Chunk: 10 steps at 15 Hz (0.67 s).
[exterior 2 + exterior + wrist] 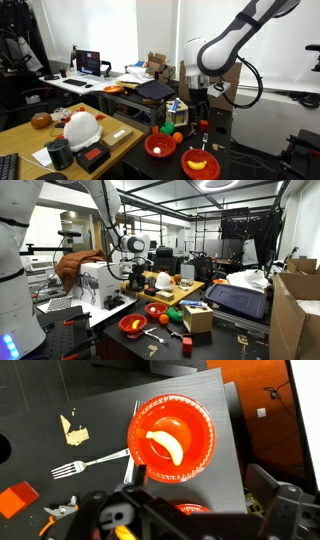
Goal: Remove the toy banana from the orange plate, put it on the table, remove the white bowl from the orange plate and put it on the table
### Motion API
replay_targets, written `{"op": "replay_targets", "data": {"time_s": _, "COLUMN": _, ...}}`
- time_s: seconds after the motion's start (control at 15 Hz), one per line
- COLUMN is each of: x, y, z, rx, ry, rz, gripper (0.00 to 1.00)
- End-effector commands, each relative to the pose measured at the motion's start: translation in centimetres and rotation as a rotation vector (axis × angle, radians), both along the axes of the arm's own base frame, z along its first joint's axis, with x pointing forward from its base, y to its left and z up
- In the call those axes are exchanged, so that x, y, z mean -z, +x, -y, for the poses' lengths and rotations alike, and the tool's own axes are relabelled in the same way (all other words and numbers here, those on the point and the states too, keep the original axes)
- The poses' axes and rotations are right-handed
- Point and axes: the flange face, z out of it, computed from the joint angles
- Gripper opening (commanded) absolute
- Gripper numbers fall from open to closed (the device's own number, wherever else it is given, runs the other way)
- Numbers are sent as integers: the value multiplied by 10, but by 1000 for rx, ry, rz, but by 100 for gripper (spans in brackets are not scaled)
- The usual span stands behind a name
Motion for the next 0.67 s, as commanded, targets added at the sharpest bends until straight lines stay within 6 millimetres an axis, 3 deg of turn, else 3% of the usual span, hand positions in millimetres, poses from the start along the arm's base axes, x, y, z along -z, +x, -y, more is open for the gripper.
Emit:
{"op": "replay_targets", "data": {"time_s": 0.0, "x": 17, "y": -11, "z": -6, "rx": -74, "ry": 15, "rz": -9, "gripper": 100}}
{"op": "replay_targets", "data": {"time_s": 0.6, "x": 81, "y": -41, "z": -39, "rx": -186, "ry": -44, "rz": -32, "gripper": 100}}
